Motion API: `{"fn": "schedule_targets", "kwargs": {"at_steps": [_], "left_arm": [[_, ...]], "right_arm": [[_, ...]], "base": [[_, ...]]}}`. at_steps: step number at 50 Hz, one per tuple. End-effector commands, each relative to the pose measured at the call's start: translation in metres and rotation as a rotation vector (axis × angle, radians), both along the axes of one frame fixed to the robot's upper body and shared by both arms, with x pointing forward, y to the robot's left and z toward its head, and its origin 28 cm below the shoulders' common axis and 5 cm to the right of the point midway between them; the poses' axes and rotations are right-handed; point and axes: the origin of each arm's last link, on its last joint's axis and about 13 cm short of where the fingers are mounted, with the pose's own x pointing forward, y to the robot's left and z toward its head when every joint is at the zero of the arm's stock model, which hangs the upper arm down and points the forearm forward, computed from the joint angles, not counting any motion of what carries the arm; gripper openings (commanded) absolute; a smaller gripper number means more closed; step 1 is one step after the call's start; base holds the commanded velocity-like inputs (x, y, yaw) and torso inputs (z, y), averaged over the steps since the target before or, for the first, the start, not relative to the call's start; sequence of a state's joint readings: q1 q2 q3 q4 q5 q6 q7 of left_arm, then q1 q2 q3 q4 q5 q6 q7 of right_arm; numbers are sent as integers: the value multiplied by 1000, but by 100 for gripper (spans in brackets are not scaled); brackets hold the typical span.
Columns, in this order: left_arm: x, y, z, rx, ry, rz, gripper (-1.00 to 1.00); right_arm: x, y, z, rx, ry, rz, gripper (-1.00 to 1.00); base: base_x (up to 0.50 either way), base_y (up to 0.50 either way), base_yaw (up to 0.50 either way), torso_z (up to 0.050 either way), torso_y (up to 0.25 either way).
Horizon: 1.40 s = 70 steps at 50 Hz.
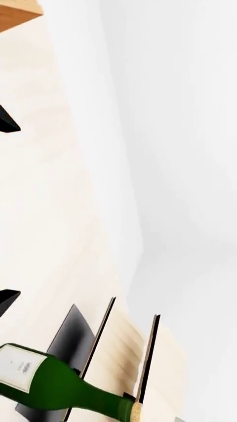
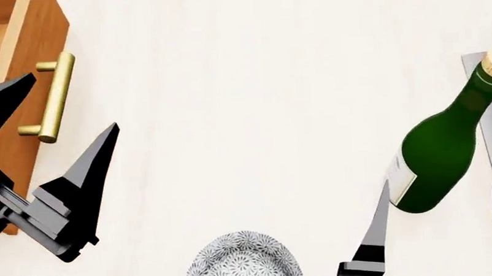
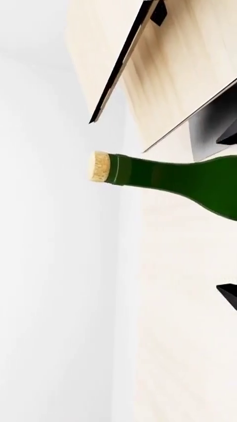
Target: Put the bowl on top of the cabinet.
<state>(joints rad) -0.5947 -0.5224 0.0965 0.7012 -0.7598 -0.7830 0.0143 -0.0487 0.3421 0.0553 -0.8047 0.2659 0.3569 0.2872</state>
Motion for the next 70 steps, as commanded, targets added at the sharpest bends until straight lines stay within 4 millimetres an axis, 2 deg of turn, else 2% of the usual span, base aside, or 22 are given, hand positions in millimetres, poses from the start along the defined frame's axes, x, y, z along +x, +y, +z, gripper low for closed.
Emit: {"fn": "schedule_targets", "kwargs": {"at_steps": [1, 11, 20, 30, 36, 38, 46, 63, 70], "left_arm": [[2, -1, 0, 25, -2, 11, 100], [5, -6, 5, 99, -11, -37, 100], [9, -19, 9, 207, -25, -94, 100], [18, -31, -3, 384, 73, -246, 100], [19, -33, -5, 405, 93, -259, 100], [28, -39, -12, 461, 145, -279, 100], [33, -45, -20, 558, 192, -318, 100], [38, -49, -16, 570, 195, -332, 100], [48, -50, -14, 587, 180, -329, 100]], "right_arm": [[0, 0, 0, -2, 1, 0, 100], [0, 0, 0, -8, 3, 2, 100], [-2, -3, 1, -8, 0, -15, 100], [-5, -8, 0, -10, 4, -43, 100], [-5, -9, -1, -12, 5, -48, 100], [-7, -11, -1, -15, 6, -60, 100], [-8, -15, -2, -21, 9, -84, 100], [-8, -16, -4, -20, 14, -89, 100], [-7, -15, -5, -24, 21, -79, 100]], "base": [[0, 0, 0, 0, 0], [0, 0, 0, 0, 0], [0, 0, 0, 0, 0], [0, 0, 0, 0, 0], [0, 0, 0, 0, 0], [0, 0, 0, 0, 0], [0, 0, 0, 0, 0], [0, 0, 0, 0, 0], [0, 0, 0, 0, 0]]}}
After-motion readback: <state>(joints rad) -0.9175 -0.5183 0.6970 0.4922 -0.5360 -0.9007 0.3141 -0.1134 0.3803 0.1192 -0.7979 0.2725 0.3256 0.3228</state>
